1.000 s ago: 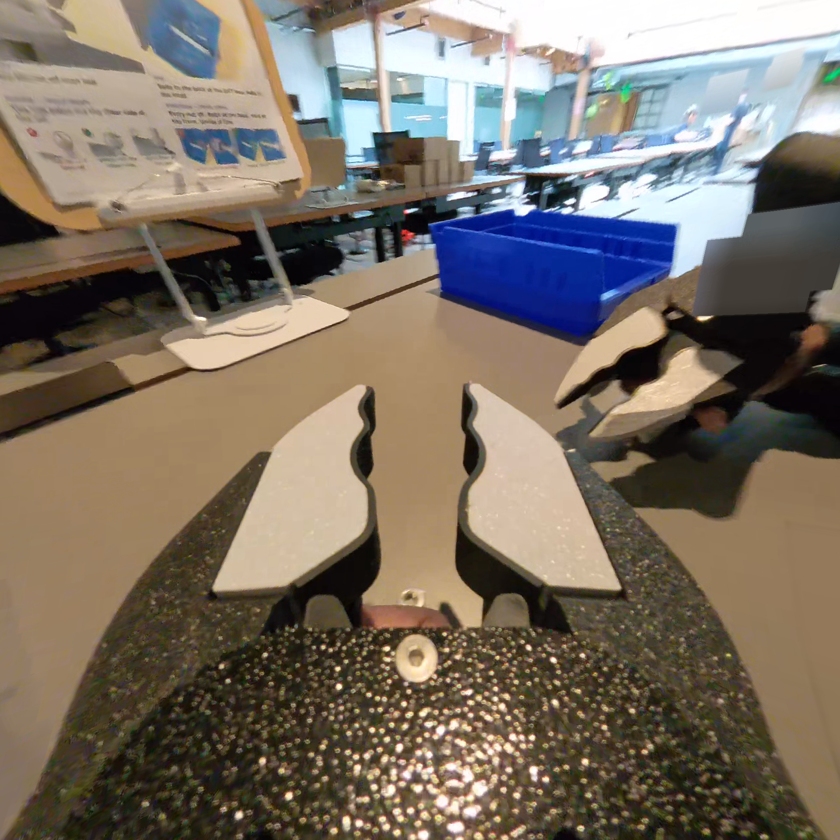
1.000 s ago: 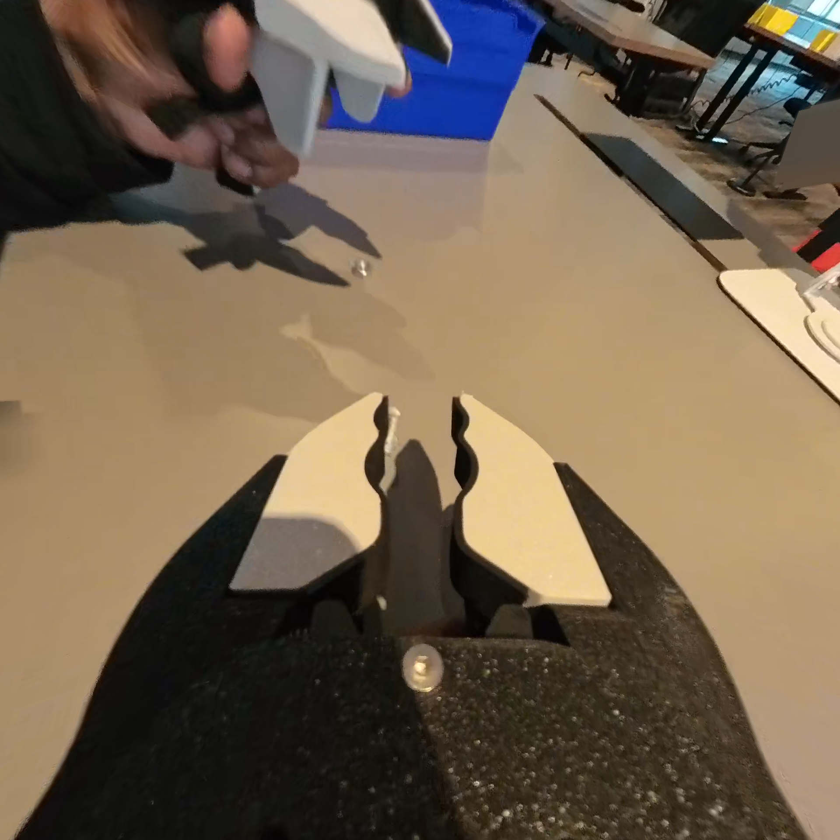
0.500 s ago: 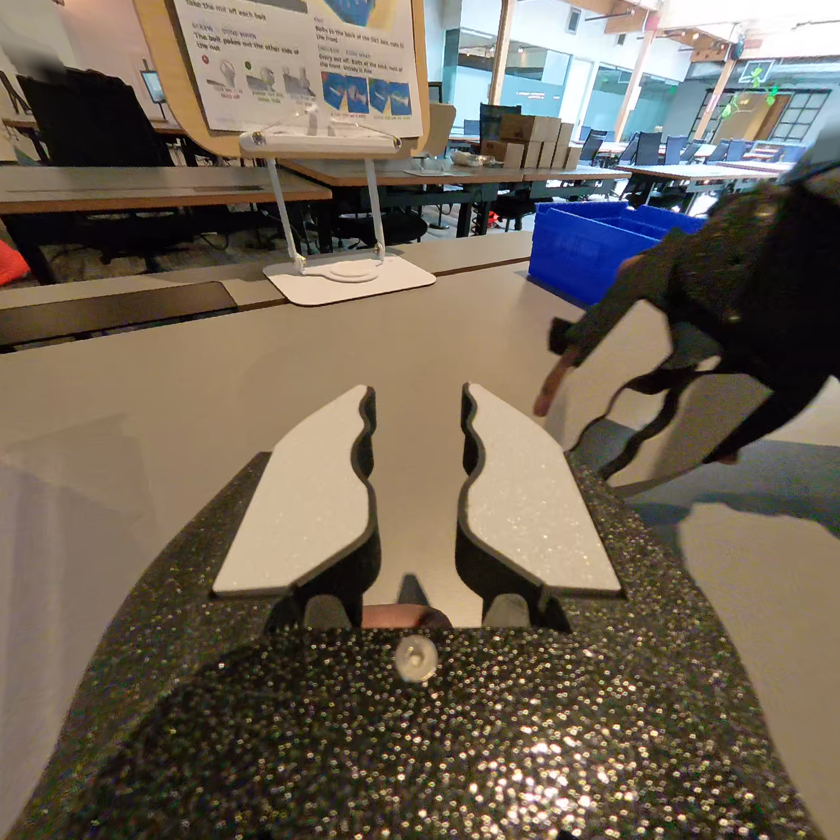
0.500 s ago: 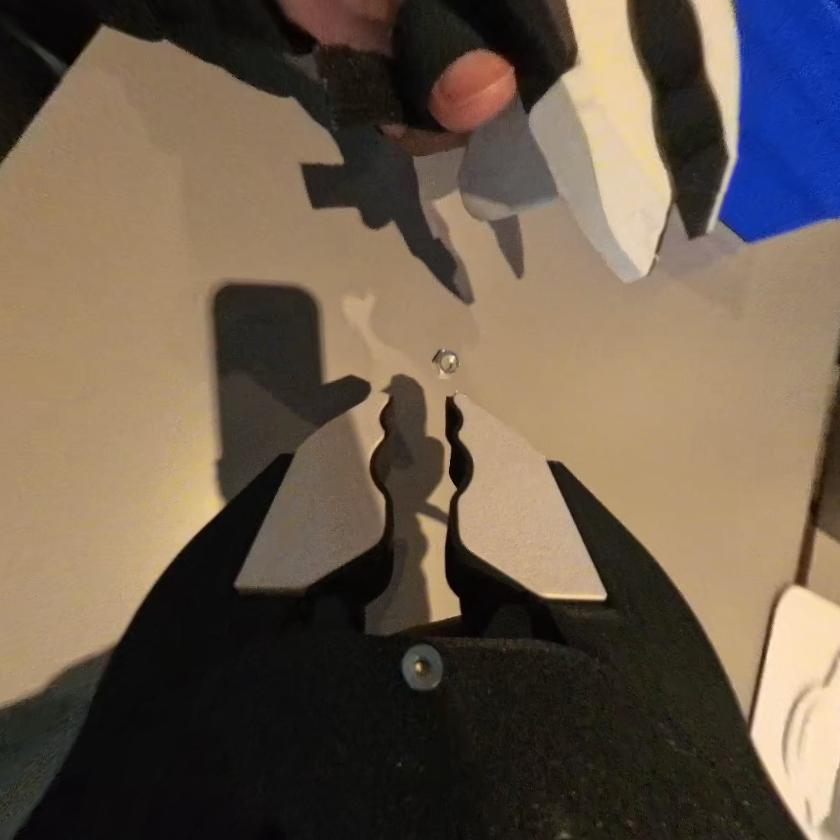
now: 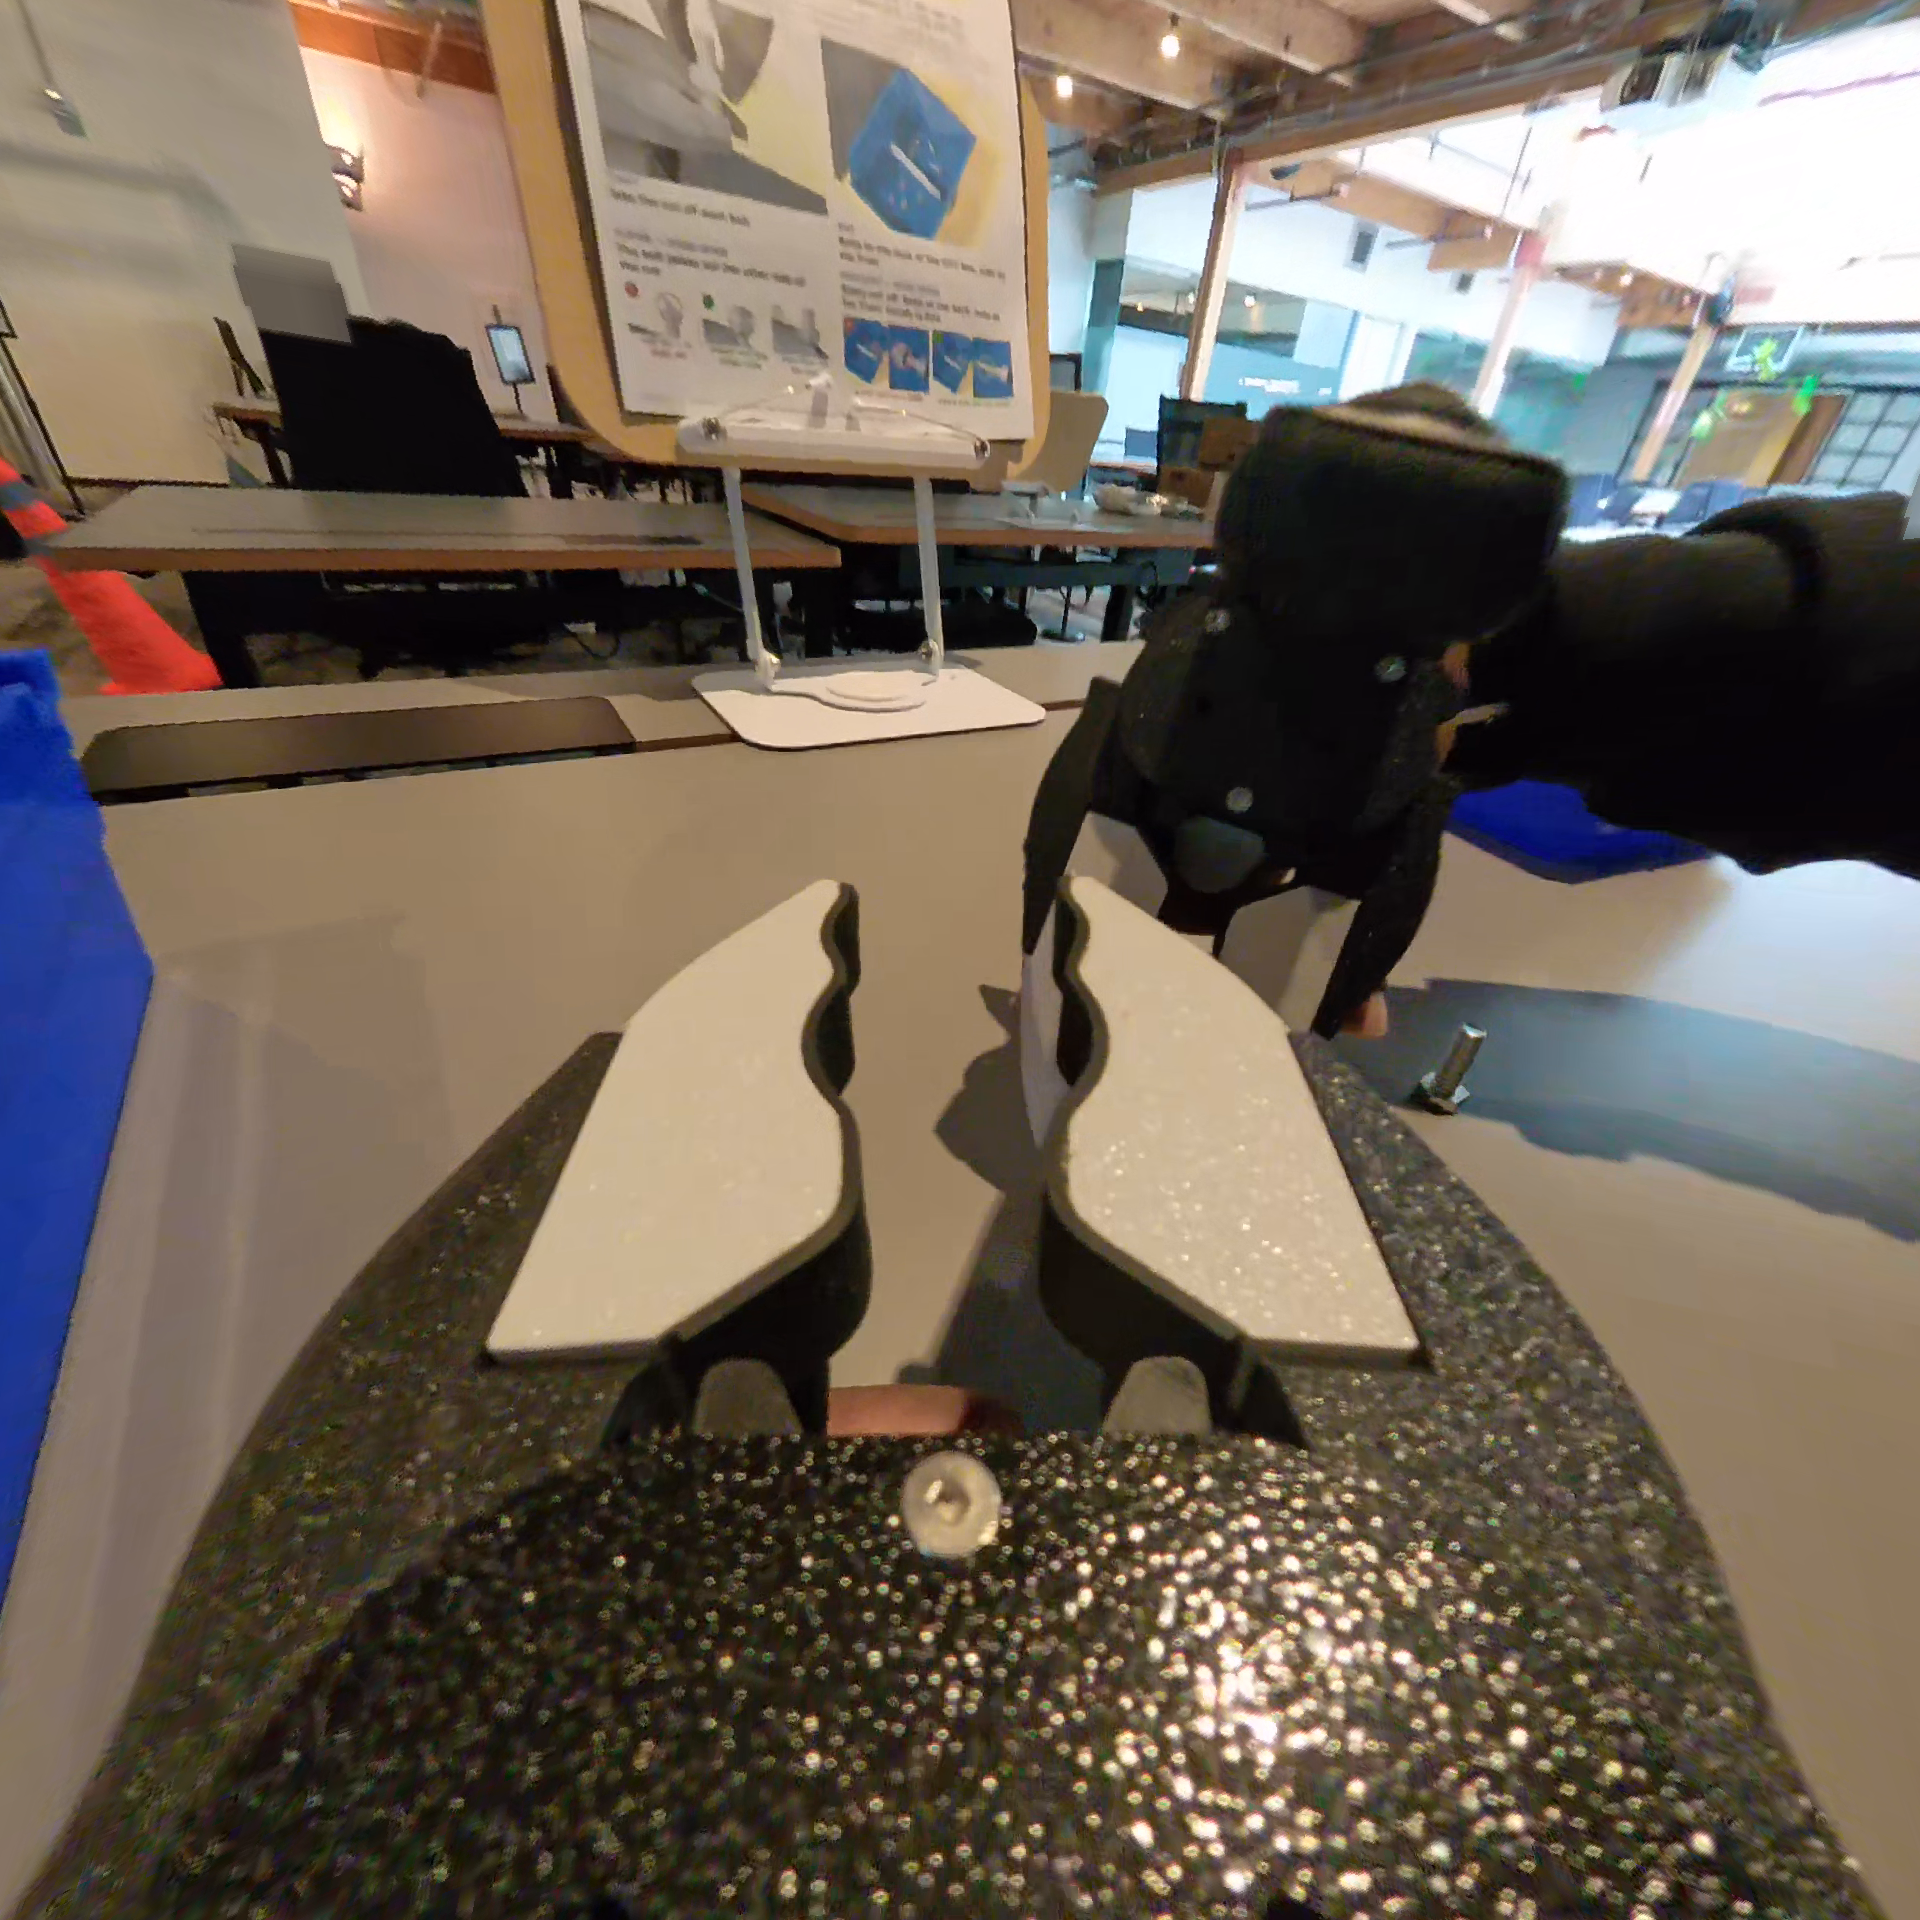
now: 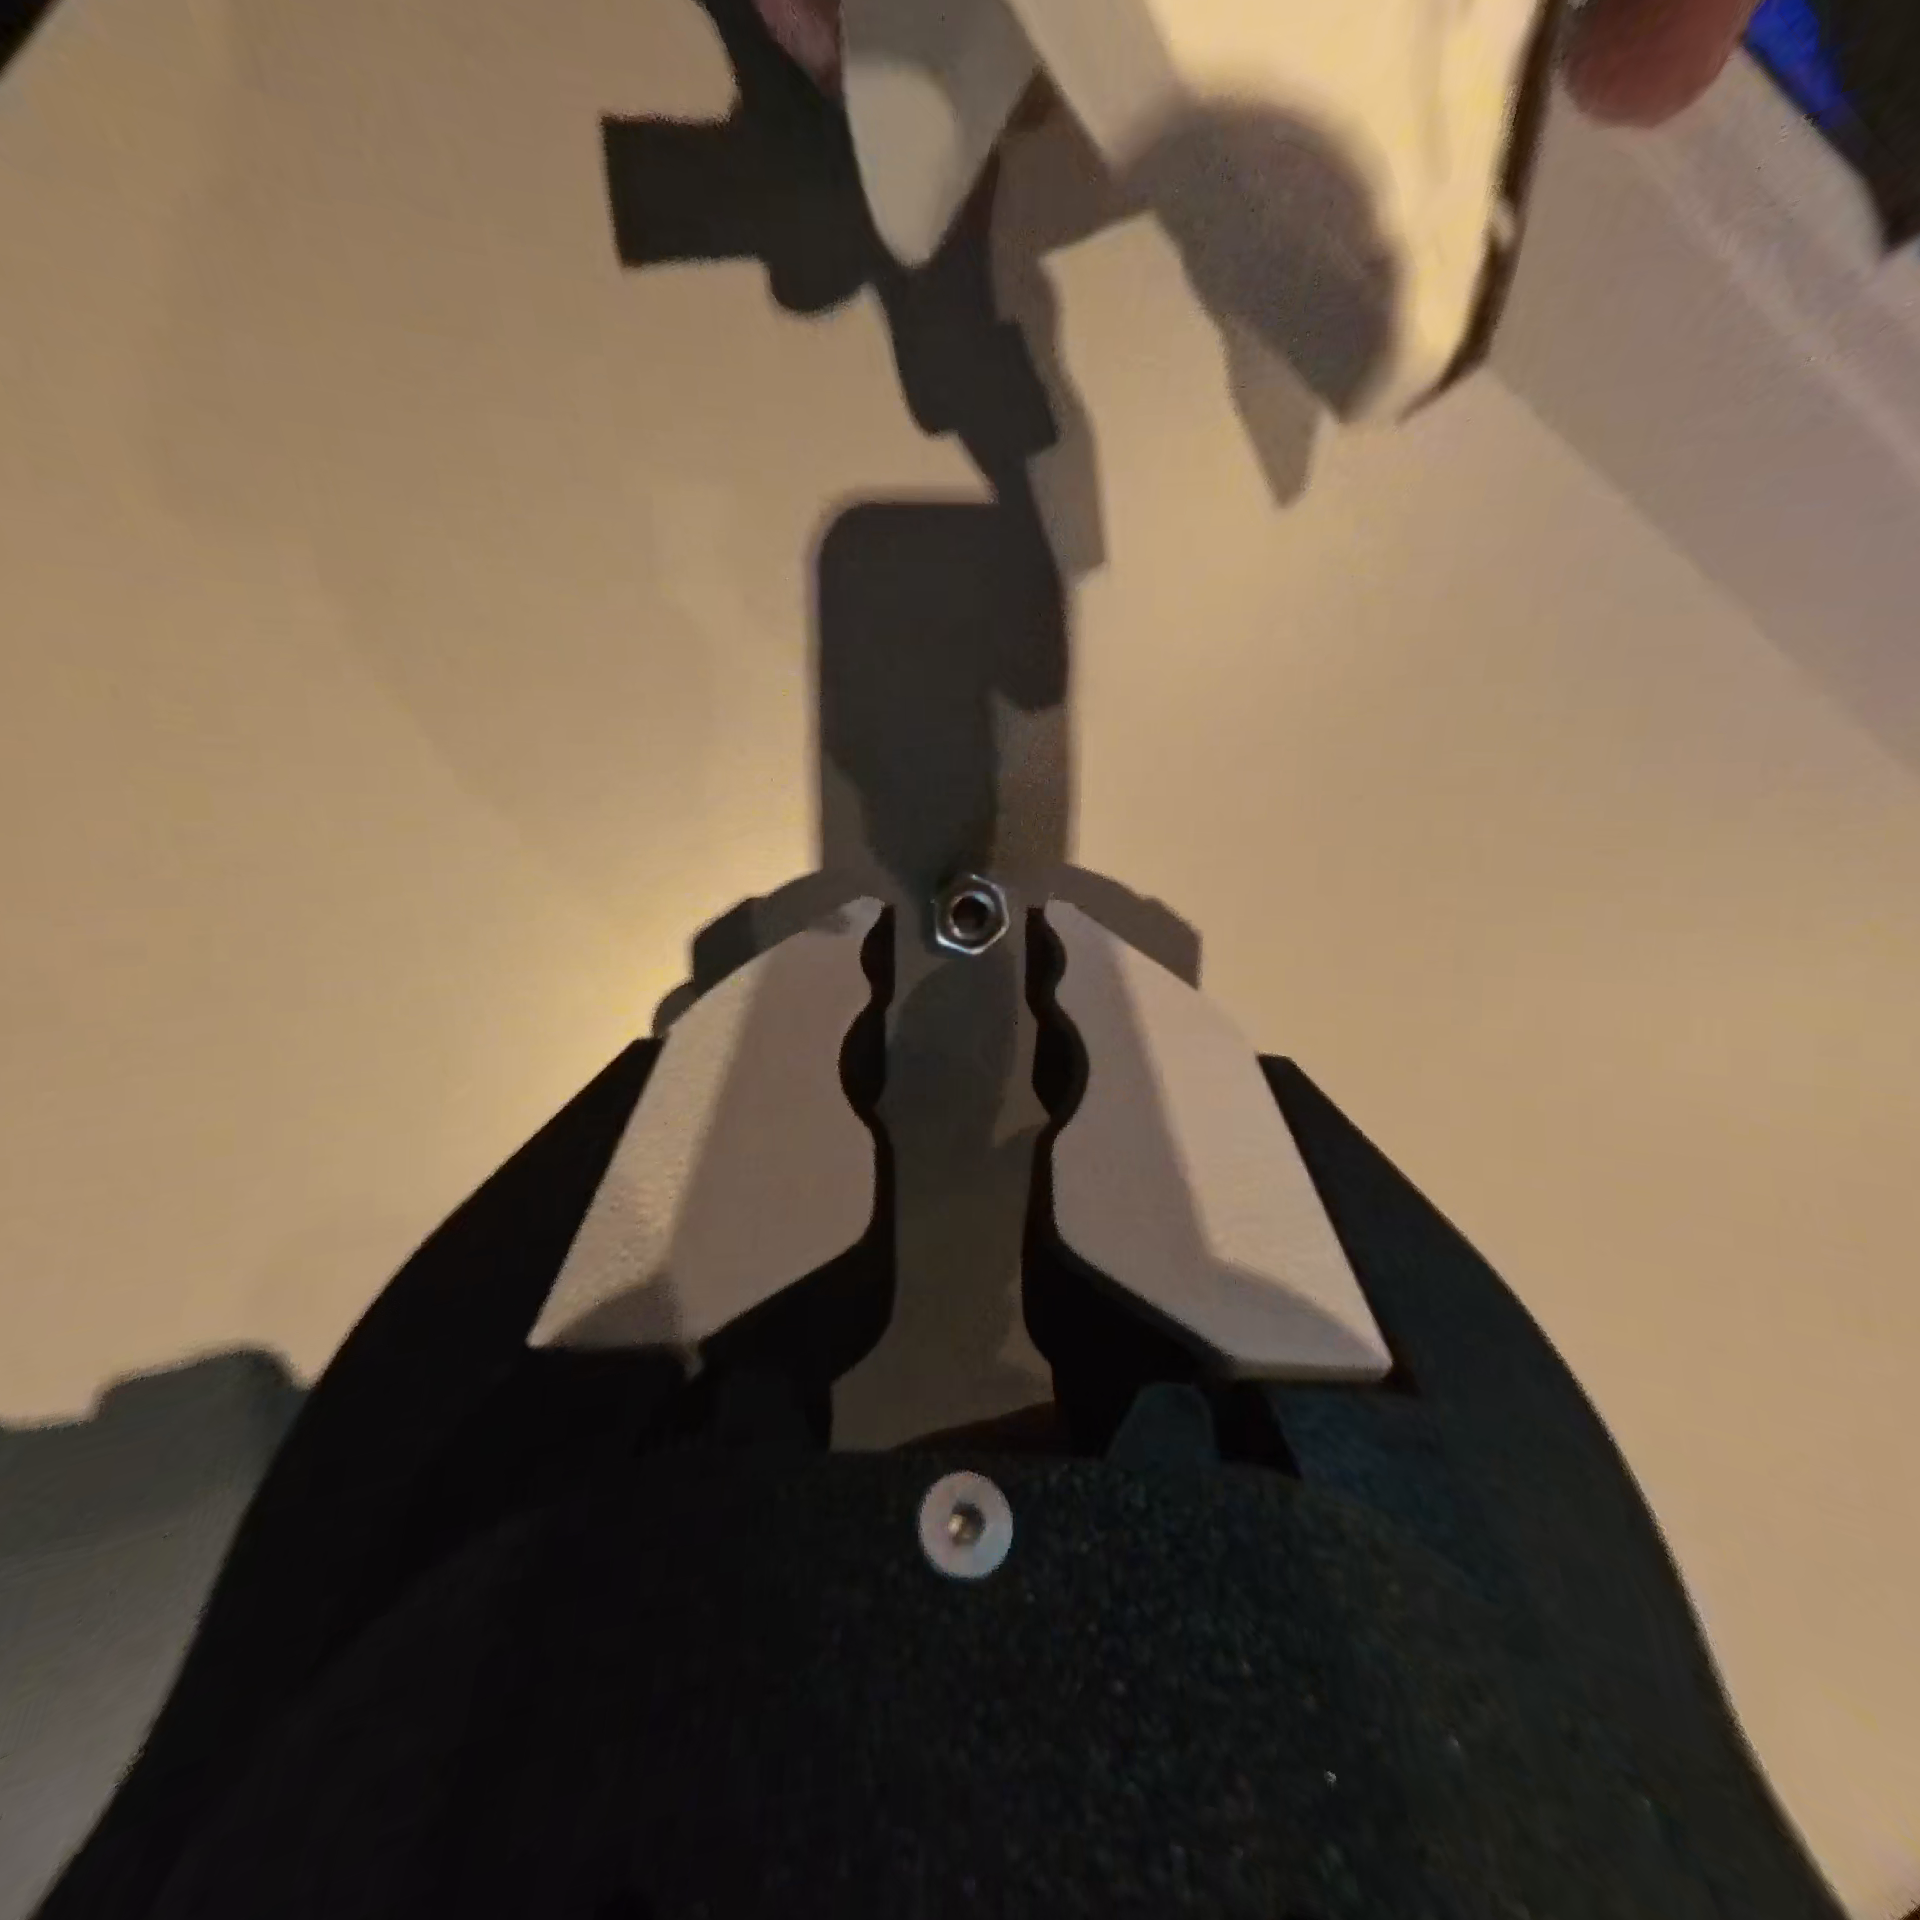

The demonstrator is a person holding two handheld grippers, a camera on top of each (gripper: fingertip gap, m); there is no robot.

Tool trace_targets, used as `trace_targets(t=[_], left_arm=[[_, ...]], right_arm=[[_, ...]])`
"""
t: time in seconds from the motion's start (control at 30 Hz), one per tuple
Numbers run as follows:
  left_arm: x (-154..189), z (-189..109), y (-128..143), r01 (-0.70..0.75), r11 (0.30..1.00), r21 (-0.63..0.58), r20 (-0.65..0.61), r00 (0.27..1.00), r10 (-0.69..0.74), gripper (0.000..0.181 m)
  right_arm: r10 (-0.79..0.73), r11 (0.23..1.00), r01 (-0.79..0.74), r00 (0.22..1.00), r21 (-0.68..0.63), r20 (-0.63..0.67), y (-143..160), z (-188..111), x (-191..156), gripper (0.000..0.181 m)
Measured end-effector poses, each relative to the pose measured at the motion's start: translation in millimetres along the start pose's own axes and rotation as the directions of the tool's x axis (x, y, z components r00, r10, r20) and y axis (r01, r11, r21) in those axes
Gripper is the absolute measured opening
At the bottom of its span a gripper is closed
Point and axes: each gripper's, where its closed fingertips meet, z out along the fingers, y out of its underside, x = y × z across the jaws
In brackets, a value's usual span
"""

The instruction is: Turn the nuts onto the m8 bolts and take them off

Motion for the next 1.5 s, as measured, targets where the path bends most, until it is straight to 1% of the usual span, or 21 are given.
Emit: trace_targets(t=[0.1,0.27,0.37,0.43,0.5,0.57,0.67,0.73,0.8,0.9,1.0,1.07,1.17,1.23,1.4,1.5], left_arm=[[2,-7,-5,-0.017,0.999,0.047,0.014,1.000,0.017,0.034],[7,-18,-13,-0.052,0.991,0.120,0.025,0.998,0.049,0.032],[8,-19,-14,-0.056,0.990,0.130,0.023,0.998,0.053,0.032],[8,-18,-13,-0.054,0.991,0.124,0.023,0.998,0.051,0.032],[8,-17,-12,-0.052,0.992,0.118,0.021,0.999,0.050,0.032],[8,-17,-12,-0.048,0.993,0.111,0.012,0.999,0.047,0.032],[11,-16,-11,-0.044,0.993,0.106,-0.009,0.999,0.045,0.032],[13,-15,-10,-0.046,0.994,0.103,-0.030,0.998,0.049,0.032],[17,-14,-9,-0.049,0.995,0.092,-0.056,0.997,0.054,0.032],[22,-9,-3,-0.065,0.997,0.047,-0.084,0.994,0.068,0.032],[34,0,10,-0.116,0.992,-0.050,-0.147,0.983,0.107,0.032],[40,7,15,-0.148,0.986,-0.080,-0.158,0.978,0.134,0.032],[57,15,20,-0.127,0.985,-0.114,-0.212,0.972,0.101,0.032],[66,19,27,-0.133,0.979,-0.157,-0.243,0.966,0.092,0.032],[77,24,42,-0.214,0.949,-0.231,-0.278,0.949,0.146,0.032],[81,24,47,-0.238,0.938,-0.254,-0.295,0.942,0.159,0.032]], right_arm=[[-0.014,0.999,0.014,1.000,-0.040,0.020,5,4,2,0.024],[-0.004,0.999,0.007,0.999,-0.049,0.050,6,7,5,0.023],[0.004,0.999,-0.001,0.998,-0.052,0.060,6,8,5,0.021],[0.007,0.999,-0.004,0.998,-0.054,0.067,5,8,3,0.014],[0.015,0.998,-0.012,0.998,-0.060,0.063,4,9,2,0.014],[0.025,0.997,-0.022,0.999,-0.075,0.039,6,8,4,0.014],[0.040,0.994,-0.048,0.996,-0.098,-0.077,17,-4,11,0.014],[0.115,0.992,-0.120,0.983,-0.029,-0.140,20,-25,8,0.014],[0.193,0.981,-0.195,0.962,0.011,-0.191,33,-49,-6,0.014],[0.295,0.952,-0.306,0.931,-0.019,-0.216,67,-74,-46,0.014],[0.353,0.924,-0.374,0.914,-0.078,-0.198,97,-78,-87,0.014],[0.377,0.913,-0.399,0.905,-0.089,-0.197,107,-78,-103,0.014],[0.394,0.908,-0.414,0.899,-0.072,-0.192,110,-76,-112,0.014],[0.392,0.906,-0.414,0.899,-0.084,-0.196,112,-73,-115,0.014],[0.381,0.905,-0.409,0.902,-0.120,-0.201,117,-66,-120,0.014],[0.385,0.904,-0.413,0.899,-0.109,-0.208,118,-65,-121,0.014]])
